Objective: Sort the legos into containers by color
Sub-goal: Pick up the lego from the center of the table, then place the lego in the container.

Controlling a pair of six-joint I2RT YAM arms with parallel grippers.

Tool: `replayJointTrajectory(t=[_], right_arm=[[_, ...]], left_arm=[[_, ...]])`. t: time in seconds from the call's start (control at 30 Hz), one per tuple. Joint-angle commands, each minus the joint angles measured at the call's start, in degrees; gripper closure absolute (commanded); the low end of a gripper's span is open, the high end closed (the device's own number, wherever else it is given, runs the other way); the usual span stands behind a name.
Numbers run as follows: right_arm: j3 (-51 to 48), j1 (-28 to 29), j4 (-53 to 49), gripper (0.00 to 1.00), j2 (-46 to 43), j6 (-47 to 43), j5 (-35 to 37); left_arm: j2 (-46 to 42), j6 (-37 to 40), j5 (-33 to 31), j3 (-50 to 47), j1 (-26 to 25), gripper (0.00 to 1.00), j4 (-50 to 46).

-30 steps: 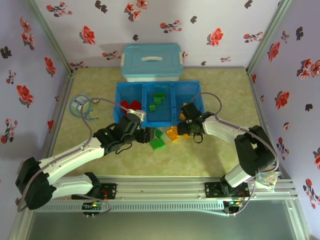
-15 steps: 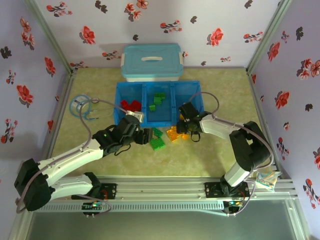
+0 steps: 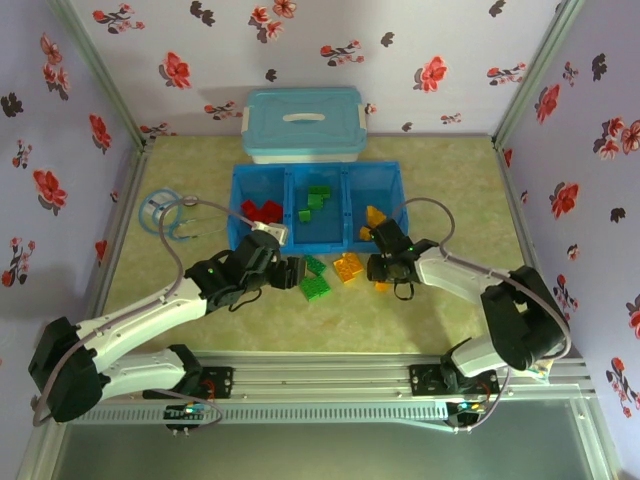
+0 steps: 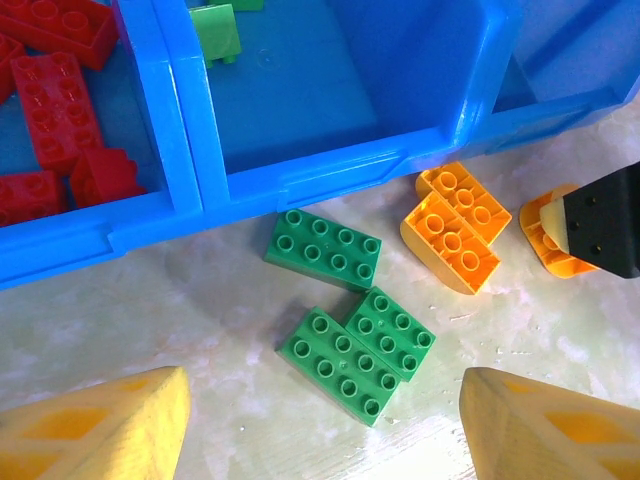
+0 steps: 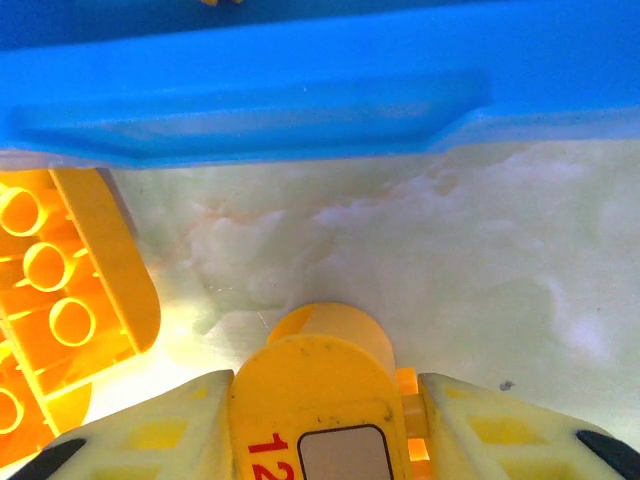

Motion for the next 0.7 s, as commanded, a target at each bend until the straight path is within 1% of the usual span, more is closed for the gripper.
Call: replayJointTrajectory(t=[0.0, 0.17, 0.33, 0.43, 0.67], right_arm=[[-0.15, 0.32, -2.28, 0.64, -2.99, 1.21, 1.61], [2.46, 0.32, -5.49, 0.65, -7.42, 0.29, 3.32], [8.08, 0.25, -9.03, 0.64, -9.02, -1.69, 6.06], [13.16, -0.13, -10.95, 0.64, -7.94, -3.31, 7.90], [23.98, -3.40, -12.74, 0.63, -0.70, -7.50, 6.77]], left_arm=[[0.42, -1.05, -1.16, -0.02, -0.10, 0.29, 0.99], [0.24, -1.35, -1.11, -0.45, -0.08, 0.29, 0.81], [1.11, -1.68, -1.20, -0.90, -0.54, 0.29, 0.30], [1.53, -1.89, -1.91, -0.94, -1.58, 0.30, -0.14], [0.81, -2.67, -4.19, -1.68, -3.67, 0.30, -1.47]])
